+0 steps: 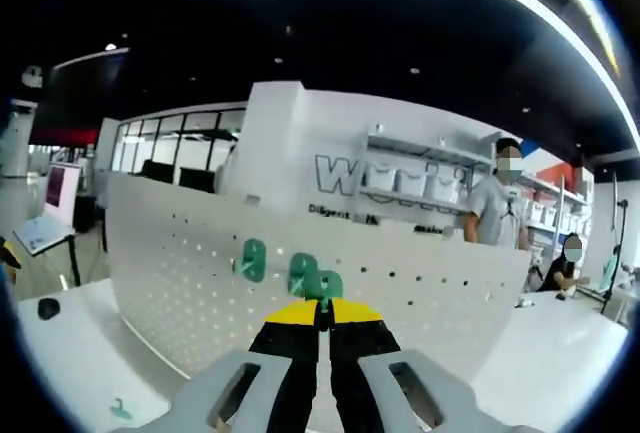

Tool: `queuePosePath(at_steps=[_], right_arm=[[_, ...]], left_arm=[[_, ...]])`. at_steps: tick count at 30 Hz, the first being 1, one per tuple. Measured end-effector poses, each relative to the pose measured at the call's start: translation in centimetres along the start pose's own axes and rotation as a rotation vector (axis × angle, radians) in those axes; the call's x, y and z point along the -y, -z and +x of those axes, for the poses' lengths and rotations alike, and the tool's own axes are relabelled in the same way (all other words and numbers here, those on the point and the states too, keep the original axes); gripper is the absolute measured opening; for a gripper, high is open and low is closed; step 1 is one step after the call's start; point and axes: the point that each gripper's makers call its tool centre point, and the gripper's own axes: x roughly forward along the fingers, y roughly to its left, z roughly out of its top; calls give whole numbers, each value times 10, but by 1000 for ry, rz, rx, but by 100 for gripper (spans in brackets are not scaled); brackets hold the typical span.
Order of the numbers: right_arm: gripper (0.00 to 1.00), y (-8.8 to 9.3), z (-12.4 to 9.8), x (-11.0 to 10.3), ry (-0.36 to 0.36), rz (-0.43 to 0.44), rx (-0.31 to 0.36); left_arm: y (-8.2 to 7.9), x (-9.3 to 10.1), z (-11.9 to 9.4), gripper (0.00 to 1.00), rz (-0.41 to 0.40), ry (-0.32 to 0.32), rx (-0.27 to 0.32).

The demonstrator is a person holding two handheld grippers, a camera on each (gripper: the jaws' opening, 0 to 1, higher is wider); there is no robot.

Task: Insert the hook assembly into the mounting plate slot until the hook locks in place.

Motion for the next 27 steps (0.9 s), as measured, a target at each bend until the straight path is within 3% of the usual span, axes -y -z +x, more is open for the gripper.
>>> queuePosePath(at_steps=[11,17,27], right_arm=[[0,-1,27,21,33,25,15],[0,2,31,32,69,92,19],[0,2,34,28,65,86,15]], left_arm=[[-3,-2,7,90,-14,1,5],[-3,-4,6,89,-12,-7,1],[-5,-8,4,89,-11,-21,3]])
